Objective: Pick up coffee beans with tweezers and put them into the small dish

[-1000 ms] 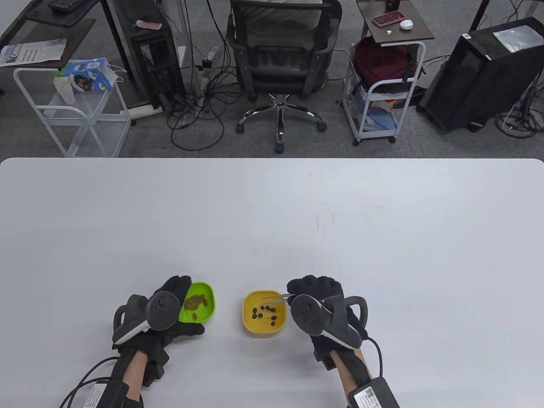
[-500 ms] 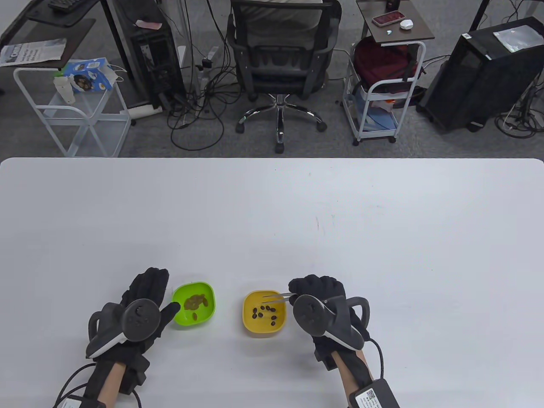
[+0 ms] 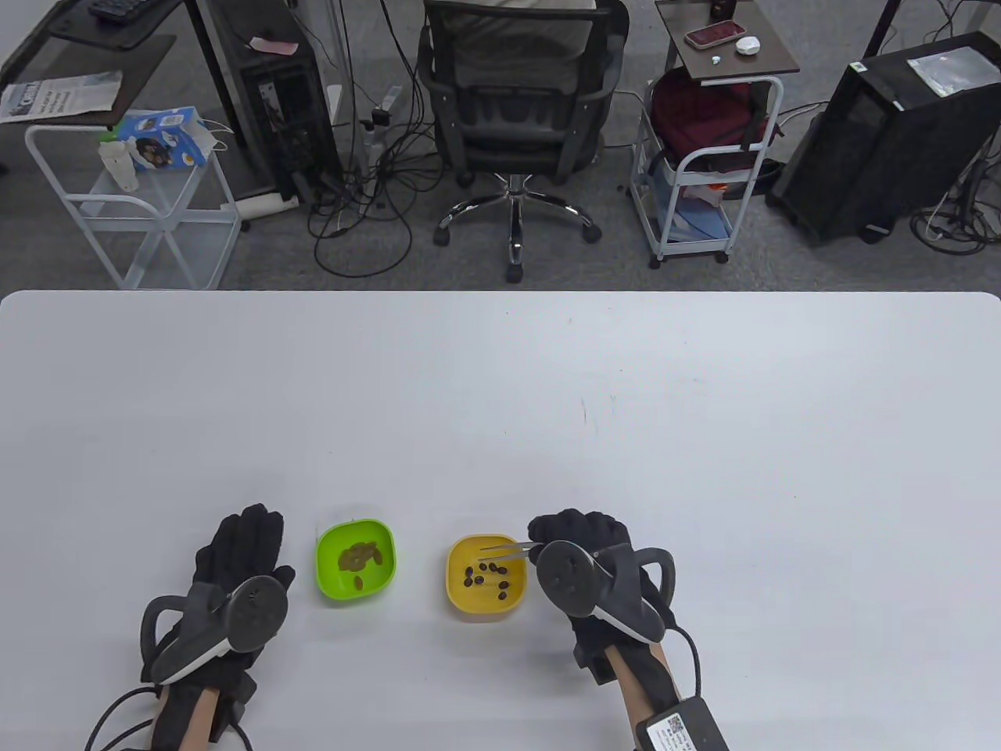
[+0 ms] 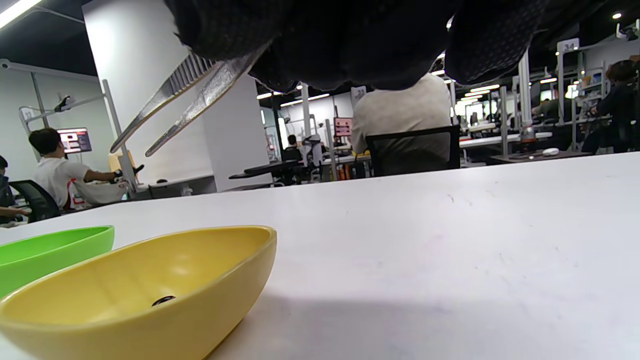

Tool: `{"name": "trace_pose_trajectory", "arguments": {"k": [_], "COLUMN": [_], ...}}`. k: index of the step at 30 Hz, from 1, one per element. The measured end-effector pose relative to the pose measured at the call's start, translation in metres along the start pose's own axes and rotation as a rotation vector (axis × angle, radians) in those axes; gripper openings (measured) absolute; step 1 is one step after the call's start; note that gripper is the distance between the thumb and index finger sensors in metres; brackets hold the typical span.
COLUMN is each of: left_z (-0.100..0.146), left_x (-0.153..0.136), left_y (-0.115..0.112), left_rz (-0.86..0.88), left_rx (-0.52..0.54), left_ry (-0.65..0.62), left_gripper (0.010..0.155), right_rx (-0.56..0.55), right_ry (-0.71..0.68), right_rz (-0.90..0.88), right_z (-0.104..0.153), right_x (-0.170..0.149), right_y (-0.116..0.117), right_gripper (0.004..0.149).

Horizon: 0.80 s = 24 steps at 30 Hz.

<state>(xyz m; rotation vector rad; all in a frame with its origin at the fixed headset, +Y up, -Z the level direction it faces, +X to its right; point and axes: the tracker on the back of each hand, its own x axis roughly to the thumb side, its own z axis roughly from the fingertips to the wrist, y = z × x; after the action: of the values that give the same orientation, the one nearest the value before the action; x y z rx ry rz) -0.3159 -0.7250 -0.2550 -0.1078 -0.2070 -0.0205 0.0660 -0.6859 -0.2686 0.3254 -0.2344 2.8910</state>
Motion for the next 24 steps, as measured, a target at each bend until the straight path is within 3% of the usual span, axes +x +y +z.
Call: {"name": "trace_pose_trajectory", "arguments": {"k": [8,15,24], "left_z": [-0.001,-0.003,-0.004], "left_x": [-0.001,-0.004,-0.004], "left_y": [0.0,-0.001,-0.001], "left_rz": [0.017,0.045,0.055], "left_rx": [-0.009,-0.024,-0.035], "left_ry": [0.001,0.0,0.001], "left_gripper": [0.069,0.07,0.07], "right_rx": [-0.009,0.071,0.183], "right_ry": [0.207,0.381,0.443], "right_rz": [-0.072,-0.068,-0.048], "right_z": [-0.003,-0.005,-0.005], "right_x": [-0.05,-0.094,-0.107], "right_y": [-0.003,0.02,0.049], "right_gripper": [0.044,0.044,0.044]}}
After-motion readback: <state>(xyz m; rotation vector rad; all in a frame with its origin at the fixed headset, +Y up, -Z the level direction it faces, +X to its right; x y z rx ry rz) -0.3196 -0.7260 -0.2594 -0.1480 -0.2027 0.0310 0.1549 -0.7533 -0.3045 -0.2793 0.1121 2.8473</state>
